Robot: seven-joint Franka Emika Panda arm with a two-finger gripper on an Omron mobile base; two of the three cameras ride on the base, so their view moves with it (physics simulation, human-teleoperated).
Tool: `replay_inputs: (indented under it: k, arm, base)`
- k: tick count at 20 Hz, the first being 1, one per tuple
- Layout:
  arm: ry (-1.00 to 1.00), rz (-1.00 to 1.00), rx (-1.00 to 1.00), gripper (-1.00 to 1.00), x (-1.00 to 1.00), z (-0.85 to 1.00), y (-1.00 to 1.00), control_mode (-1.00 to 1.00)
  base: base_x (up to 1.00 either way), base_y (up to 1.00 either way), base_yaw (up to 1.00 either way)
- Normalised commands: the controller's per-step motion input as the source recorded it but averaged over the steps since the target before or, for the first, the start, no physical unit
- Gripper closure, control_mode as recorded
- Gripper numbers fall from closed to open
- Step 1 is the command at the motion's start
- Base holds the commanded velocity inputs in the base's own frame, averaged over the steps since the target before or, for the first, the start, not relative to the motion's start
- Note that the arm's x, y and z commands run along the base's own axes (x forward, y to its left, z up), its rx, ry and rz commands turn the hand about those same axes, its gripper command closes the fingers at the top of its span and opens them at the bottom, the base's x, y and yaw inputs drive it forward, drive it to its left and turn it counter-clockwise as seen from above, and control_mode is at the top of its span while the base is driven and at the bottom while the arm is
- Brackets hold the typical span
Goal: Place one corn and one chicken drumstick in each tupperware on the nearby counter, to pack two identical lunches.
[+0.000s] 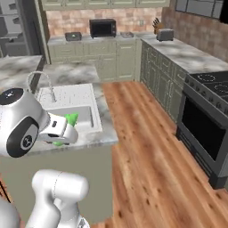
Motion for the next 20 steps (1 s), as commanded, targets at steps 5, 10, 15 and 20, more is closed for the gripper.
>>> replay_inputs:
  k: [5,10,15,20]
  arm:
    - [0.00,0.00,0.00,1.00,0.00,0.00,0.00,1.00]
    - [0.00,0.00,0.00,1.00,0.00,0.00,0.00,1.00]
    - [0.00,0.00,0.00,1.00,0.00,0.00,0.00,1.00]
    - [0.00,0.00,0.00,1.00,0.00,0.00,0.00,1.00]
  base:
    - [0.22,-0.91,-0.04]
    - [0.33,-0.81,-0.01]
    - [0.39,-0.65,0.00]
    - [0.70,-0.25,0.00]
